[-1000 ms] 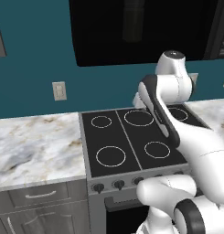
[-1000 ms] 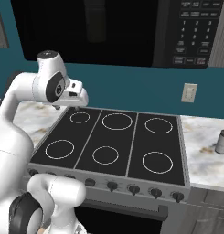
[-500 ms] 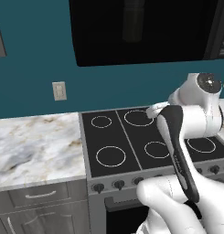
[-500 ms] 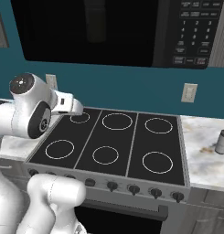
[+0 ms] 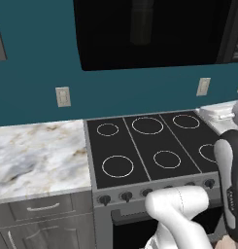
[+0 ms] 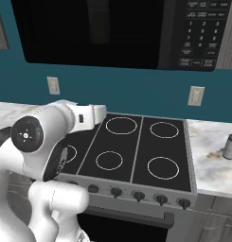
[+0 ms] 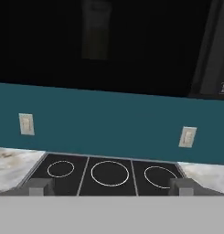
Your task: Open the microwave door.
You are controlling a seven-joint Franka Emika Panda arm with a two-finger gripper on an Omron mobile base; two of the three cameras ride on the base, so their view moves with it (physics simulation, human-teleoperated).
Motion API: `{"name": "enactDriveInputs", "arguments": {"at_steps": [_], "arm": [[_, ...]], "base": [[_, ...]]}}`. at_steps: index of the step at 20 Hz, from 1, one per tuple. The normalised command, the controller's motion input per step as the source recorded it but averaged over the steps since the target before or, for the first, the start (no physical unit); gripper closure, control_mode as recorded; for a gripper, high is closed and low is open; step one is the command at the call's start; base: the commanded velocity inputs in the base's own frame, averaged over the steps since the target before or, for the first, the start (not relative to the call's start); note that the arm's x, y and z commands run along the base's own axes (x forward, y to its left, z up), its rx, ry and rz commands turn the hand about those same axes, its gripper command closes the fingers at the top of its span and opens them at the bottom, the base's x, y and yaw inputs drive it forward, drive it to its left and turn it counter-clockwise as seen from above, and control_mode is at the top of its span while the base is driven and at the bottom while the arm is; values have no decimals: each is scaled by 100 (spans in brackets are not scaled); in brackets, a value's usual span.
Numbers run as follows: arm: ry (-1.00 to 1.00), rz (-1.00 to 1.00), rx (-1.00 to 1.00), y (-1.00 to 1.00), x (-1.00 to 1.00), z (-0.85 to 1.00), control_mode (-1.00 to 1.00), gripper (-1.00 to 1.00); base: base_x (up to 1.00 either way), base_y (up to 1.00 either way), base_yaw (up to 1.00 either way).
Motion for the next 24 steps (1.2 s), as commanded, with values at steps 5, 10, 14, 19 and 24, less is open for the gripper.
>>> {"name": "enactDriveInputs", "arguments": {"at_steps": [5,10,14,19,24], "arm": [[-39,0,0,-100,13,100,-100,-100],[-20,2,0,-79,83,57,-100,-100],[-5,2,3,-56,100,21,-100,-100],[0,2,0,-23,74,0,-100,-100],[0,1,3,-40,61,0,-100,-100]], "base": [[0,0,0],[0,0,0],[0,0,0],[0,0,0],[0,0,0]]}}
